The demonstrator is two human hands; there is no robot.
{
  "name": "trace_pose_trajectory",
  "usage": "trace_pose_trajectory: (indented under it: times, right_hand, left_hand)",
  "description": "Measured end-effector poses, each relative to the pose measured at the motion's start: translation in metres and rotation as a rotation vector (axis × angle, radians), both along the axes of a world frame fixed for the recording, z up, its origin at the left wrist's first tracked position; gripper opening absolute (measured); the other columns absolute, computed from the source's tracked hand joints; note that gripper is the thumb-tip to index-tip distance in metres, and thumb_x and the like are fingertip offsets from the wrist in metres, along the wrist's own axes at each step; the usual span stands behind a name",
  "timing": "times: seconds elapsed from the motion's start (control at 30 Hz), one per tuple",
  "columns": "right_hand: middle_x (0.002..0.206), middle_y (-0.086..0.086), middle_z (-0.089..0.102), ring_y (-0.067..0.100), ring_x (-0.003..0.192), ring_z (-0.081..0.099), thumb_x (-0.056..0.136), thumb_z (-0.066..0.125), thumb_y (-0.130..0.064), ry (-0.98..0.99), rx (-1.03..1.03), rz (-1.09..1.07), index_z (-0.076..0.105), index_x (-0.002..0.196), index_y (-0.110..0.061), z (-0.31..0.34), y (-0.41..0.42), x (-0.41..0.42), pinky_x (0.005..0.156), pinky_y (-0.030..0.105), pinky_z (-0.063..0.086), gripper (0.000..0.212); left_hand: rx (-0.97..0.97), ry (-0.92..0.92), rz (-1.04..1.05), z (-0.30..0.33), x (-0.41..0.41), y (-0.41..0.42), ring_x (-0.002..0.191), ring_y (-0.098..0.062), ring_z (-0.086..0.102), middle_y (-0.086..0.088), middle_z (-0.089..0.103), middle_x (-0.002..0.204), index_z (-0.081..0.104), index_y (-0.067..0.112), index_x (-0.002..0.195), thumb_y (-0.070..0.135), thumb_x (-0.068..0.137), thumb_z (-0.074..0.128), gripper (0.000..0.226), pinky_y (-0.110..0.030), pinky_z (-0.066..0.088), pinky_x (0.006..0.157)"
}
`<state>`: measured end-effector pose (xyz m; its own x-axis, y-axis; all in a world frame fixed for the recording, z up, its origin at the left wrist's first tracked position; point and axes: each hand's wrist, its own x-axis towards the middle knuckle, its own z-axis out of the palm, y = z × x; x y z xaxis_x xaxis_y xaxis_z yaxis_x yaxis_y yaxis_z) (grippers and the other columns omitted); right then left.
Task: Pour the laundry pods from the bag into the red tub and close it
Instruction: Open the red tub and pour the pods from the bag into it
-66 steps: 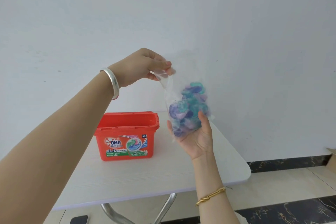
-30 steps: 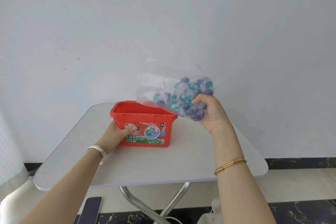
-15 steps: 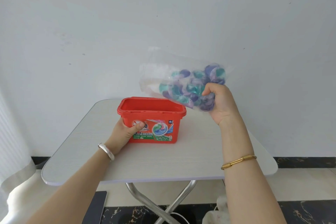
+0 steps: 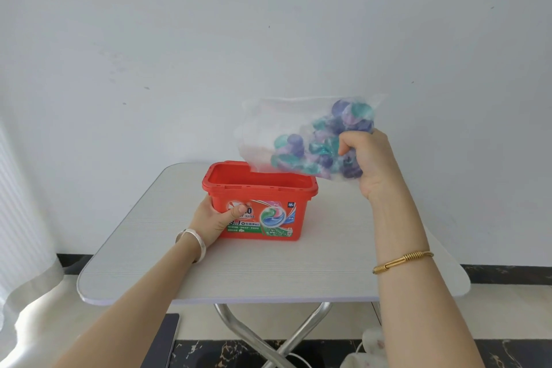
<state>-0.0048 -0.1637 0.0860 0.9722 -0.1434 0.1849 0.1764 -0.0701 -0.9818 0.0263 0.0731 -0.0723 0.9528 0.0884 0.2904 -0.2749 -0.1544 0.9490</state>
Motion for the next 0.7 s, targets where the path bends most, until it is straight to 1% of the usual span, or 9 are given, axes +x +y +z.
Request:
trace_pose_trajectory:
  times: [0.07, 0.13, 0.2, 0.3, 0.4, 0.47, 0.53, 0.63, 0.7]
  right_hand:
    - [0.058, 0.004, 0.034, 0.017, 0.049, 0.033, 0.063, 0.045, 0.008, 0.027, -0.015, 0.020, 0.040, 0.059, -0.012, -0.001, 0.000, -0.001, 0.035, 0.011, 0.027, 0.021]
    - [0.055, 0.002, 0.032, 0.014, 0.044, 0.034, 0.064, 0.045, 0.010, 0.016, -0.011, 0.014, 0.038, 0.056, -0.013, -0.001, -0.001, -0.001, 0.034, 0.010, 0.026, 0.025]
    - [0.056, 0.002, 0.033, 0.014, 0.046, 0.035, 0.064, 0.046, 0.009, 0.008, 0.002, -0.001, 0.038, 0.056, -0.012, 0.001, 0.000, -0.001, 0.035, 0.011, 0.028, 0.024]
    - [0.057, 0.002, 0.033, 0.017, 0.051, 0.034, 0.056, 0.048, 0.005, 0.001, -0.071, -0.006, 0.037, 0.054, -0.013, 0.006, 0.003, -0.001, 0.041, 0.013, 0.026, 0.022]
    - [0.061, 0.006, 0.033, 0.018, 0.054, 0.035, 0.055, 0.047, 0.005, -0.054, -0.060, -0.030, 0.040, 0.059, -0.011, 0.008, 0.002, -0.002, 0.045, 0.017, 0.025, 0.018]
    - [0.062, 0.007, 0.035, 0.019, 0.056, 0.038, 0.055, 0.047, 0.003, -0.048, -0.070, -0.014, 0.039, 0.056, -0.012, 0.009, 0.004, -0.002, 0.046, 0.017, 0.028, 0.017]
    - [0.055, 0.003, 0.031, 0.017, 0.051, 0.034, 0.058, 0.046, 0.008, -0.042, -0.088, -0.007, 0.033, 0.050, -0.014, 0.007, 0.005, 0.000, 0.044, 0.016, 0.025, 0.026]
    - [0.056, 0.001, 0.032, 0.018, 0.057, 0.037, 0.051, 0.046, 0.003, -0.073, -0.030, -0.043, 0.034, 0.052, -0.014, 0.005, 0.003, 0.000, 0.047, 0.018, 0.029, 0.020]
    - [0.059, 0.004, 0.034, 0.021, 0.060, 0.039, 0.049, 0.045, 0.000, -0.051, -0.028, -0.027, 0.036, 0.053, -0.014, 0.004, 0.004, 0.000, 0.048, 0.019, 0.030, 0.018]
  left_hand:
    - [-0.002, -0.002, 0.004, -0.001, 0.000, 0.000, 0.085, -0.005, 0.069, 0.011, 0.075, 0.086, 0.064, 0.019, 0.103, 0.074, 0.031, 0.074, 0.091, -0.018, 0.051, 0.078]
    - [-0.007, -0.002, 0.004, -0.001, 0.001, 0.000, 0.088, -0.010, 0.069, 0.006, 0.073, 0.092, 0.063, 0.016, 0.106, 0.073, 0.031, 0.075, 0.095, -0.022, 0.051, 0.081]
    - [-0.010, -0.008, -0.001, -0.001, 0.001, 0.001, 0.089, -0.010, 0.069, 0.005, 0.073, 0.094, 0.064, 0.015, 0.106, 0.073, 0.032, 0.075, 0.095, -0.023, 0.050, 0.081]
    - [-0.007, -0.007, -0.004, -0.002, 0.002, 0.002, 0.092, -0.014, 0.068, -0.002, 0.072, 0.099, 0.062, 0.009, 0.111, 0.073, 0.034, 0.074, 0.101, -0.025, 0.050, 0.085]
    - [0.004, -0.003, -0.005, -0.001, 0.001, 0.001, 0.085, -0.002, 0.069, 0.006, 0.073, 0.094, 0.063, 0.013, 0.108, 0.072, 0.034, 0.075, 0.095, -0.014, 0.051, 0.076]
    - [-0.003, 0.009, -0.005, -0.002, 0.002, 0.001, 0.081, 0.002, 0.069, 0.013, 0.075, 0.082, 0.063, 0.016, 0.103, 0.062, 0.038, 0.079, 0.082, -0.012, 0.050, 0.073]
    - [-0.020, 0.010, -0.011, -0.002, 0.002, 0.001, 0.079, 0.002, 0.069, 0.016, 0.075, 0.078, 0.063, 0.018, 0.100, 0.053, 0.041, 0.078, 0.070, -0.013, 0.050, 0.073]
    - [-0.020, -0.004, -0.008, -0.003, 0.001, 0.000, 0.081, 0.001, 0.069, 0.010, 0.073, 0.089, 0.063, 0.015, 0.105, 0.062, 0.036, 0.079, 0.086, -0.013, 0.052, 0.074]
    - [-0.022, -0.002, -0.007, -0.002, 0.001, 0.000, 0.080, 0.002, 0.068, 0.012, 0.074, 0.086, 0.063, 0.017, 0.103, 0.058, 0.038, 0.079, 0.078, -0.014, 0.050, 0.075]
